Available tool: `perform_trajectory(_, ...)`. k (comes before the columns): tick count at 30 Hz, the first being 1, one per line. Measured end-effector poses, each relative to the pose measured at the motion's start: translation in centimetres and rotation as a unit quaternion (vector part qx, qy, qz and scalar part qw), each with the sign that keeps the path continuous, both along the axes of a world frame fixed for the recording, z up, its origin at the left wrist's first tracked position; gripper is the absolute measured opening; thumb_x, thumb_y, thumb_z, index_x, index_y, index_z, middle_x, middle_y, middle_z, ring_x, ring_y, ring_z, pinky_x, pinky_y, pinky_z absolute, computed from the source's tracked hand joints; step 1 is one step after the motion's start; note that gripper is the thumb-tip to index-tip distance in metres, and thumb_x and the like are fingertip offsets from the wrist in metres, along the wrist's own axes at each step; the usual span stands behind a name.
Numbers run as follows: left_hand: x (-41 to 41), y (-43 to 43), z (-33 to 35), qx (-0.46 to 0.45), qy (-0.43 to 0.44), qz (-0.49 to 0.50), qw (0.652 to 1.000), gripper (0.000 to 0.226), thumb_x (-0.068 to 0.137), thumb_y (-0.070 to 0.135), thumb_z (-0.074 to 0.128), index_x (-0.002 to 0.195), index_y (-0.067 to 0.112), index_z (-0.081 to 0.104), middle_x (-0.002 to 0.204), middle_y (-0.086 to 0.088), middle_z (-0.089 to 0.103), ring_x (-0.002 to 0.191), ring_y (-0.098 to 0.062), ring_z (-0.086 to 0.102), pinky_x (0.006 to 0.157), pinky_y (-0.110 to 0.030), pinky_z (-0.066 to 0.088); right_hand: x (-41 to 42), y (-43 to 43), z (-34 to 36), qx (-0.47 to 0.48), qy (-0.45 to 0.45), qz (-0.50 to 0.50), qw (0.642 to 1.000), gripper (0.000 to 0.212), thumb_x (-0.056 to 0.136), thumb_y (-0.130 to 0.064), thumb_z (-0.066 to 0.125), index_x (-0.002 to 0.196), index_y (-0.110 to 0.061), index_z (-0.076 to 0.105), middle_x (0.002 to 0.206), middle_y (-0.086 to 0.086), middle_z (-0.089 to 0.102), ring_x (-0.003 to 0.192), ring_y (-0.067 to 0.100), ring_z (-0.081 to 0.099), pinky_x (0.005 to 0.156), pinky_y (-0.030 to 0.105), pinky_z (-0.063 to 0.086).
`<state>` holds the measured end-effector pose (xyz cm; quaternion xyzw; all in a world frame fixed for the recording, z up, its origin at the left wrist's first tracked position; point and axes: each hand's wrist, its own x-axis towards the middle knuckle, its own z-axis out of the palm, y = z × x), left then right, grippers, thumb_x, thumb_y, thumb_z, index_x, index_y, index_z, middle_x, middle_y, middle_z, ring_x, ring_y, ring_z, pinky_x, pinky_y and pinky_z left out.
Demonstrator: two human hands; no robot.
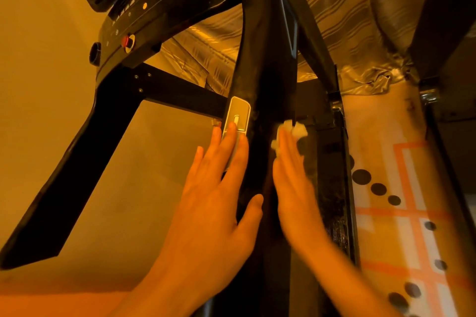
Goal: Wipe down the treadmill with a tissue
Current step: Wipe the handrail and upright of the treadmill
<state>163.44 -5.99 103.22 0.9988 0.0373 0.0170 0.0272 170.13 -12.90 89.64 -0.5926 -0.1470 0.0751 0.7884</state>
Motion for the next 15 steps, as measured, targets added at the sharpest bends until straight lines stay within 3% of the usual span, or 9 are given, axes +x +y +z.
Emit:
perform_trajectory(2,0.0,0.2,-0.1,-0.008,0.001,-0.001,1.000,0.080,0.091,0.061,0.028,0.163,0.039,-0.001,0.169,0.027,-0.013,0.154,0.004,-0.019,0.123,-0.028,-0.007,-6.1,-1.0,-0.5,-0.008,-0.033,0.000,0.999,0.052,0.106,-0.057,0.020,0.156,-0.063,0.006,0.164,-0.040,0.001,0.154,-0.009,0.002,0.131,0.042,0.005)
perform_trajectory(4,-0.1,0.2,-0.2,-0.007,0.001,-0.001,1.000,0.080,0.091,0.061,0.028,0.163,0.039,-0.001,0.169,0.027,-0.013,0.154,0.004,-0.018,0.124,-0.029,-0.005,-5.6,-1.1,-0.3,-0.013,-0.010,0.012,1.000,0.053,0.102,-0.061,0.022,0.151,-0.069,0.003,0.160,-0.046,-0.003,0.152,-0.014,-0.003,0.131,0.038,-0.001)
perform_trajectory(6,-0.2,0.1,-0.2,-0.002,-0.005,0.001,1.000,0.080,0.092,0.061,0.030,0.162,0.039,-0.002,0.168,0.028,-0.014,0.153,0.006,-0.019,0.123,-0.027,-0.006,-0.3,0.0,0.4,-0.012,-0.006,0.009,1.000,0.051,0.103,-0.052,0.021,0.150,-0.060,0.003,0.166,-0.034,-0.003,0.153,-0.010,-0.004,0.131,0.041,-0.002)
perform_trajectory(9,0.0,-0.2,-0.1,0.001,-0.014,0.011,1.000,0.079,0.094,0.056,0.038,0.159,0.042,-0.005,0.167,0.029,-0.016,0.149,0.010,-0.024,0.121,-0.022,-0.011,9.2,1.3,2.3,-0.028,0.016,-0.008,0.999,0.050,0.110,-0.042,0.020,0.157,-0.039,0.002,0.174,-0.007,0.001,0.159,0.008,-0.003,0.130,0.046,-0.003)
perform_trajectory(11,0.0,-0.3,-0.1,-0.003,-0.013,0.010,1.000,0.075,0.099,0.052,0.038,0.159,0.043,-0.006,0.167,0.029,-0.017,0.149,0.010,-0.025,0.121,-0.022,-0.013,10.4,1.8,2.8,-0.034,0.034,-0.008,0.999,0.050,0.114,-0.036,0.020,0.162,-0.032,0.005,0.174,-0.004,0.001,0.159,0.012,-0.004,0.129,0.046,-0.004)
perform_trajectory(13,-0.2,-0.2,-0.1,-0.005,-0.011,0.005,1.000,0.075,0.100,0.054,0.038,0.159,0.042,-0.007,0.167,0.029,-0.018,0.149,0.010,-0.025,0.121,-0.021,-0.012,6.6,1.2,2.3,-0.015,0.005,-0.007,1.000,0.049,0.111,-0.044,0.021,0.157,-0.046,0.005,0.173,-0.013,0.002,0.159,0.006,-0.002,0.130,0.049,-0.001)
perform_trajectory(15,-0.2,-0.1,-0.1,-0.001,-0.009,-0.003,1.000,0.078,0.094,0.061,0.030,0.160,0.041,-0.007,0.166,0.029,-0.018,0.150,0.008,-0.023,0.121,-0.022,-0.010,-0.4,-0.1,1.3,0.010,-0.022,0.011,1.000,0.052,0.106,-0.055,0.022,0.153,-0.065,0.002,0.167,-0.033,-0.001,0.155,-0.006,-0.002,0.131,0.045,0.000)
